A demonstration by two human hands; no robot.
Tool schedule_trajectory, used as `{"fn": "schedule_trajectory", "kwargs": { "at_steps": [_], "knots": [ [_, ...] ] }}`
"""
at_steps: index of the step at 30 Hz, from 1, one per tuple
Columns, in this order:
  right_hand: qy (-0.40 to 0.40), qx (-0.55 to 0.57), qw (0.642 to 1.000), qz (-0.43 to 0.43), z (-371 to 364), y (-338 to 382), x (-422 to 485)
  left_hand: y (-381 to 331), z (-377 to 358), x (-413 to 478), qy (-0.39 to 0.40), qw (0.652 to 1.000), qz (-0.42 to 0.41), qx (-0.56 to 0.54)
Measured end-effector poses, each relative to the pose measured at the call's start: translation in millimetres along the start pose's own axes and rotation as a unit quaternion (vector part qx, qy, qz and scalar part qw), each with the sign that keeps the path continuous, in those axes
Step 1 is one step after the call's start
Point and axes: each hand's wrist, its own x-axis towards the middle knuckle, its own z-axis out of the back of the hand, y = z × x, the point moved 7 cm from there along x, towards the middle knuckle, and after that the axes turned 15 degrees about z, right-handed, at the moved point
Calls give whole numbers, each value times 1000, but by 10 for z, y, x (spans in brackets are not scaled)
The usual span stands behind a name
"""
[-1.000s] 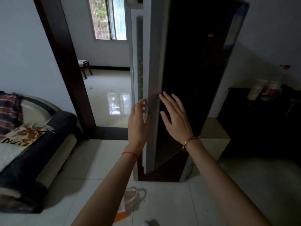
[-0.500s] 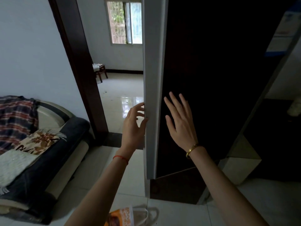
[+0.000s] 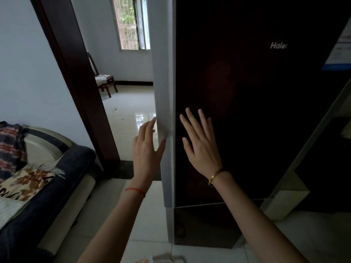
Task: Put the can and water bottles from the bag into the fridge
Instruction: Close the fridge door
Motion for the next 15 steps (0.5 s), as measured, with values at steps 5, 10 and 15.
{"fn": "schedule_trajectory", "kwargs": {
  "at_steps": [5, 10, 15],
  "knots": [
    [-1, -5, 1000, -10, -128, -124, 160, -107, -192, 58, -12, 998, -37, 42],
    [1, -19, 999, -31, -236, -262, 272, -65, -420, 164, 17, 997, -58, 46],
    [4, -28, 999, -42, -298, -343, 369, -15, -588, 293, 41, 995, -71, 53]
  ]
}}
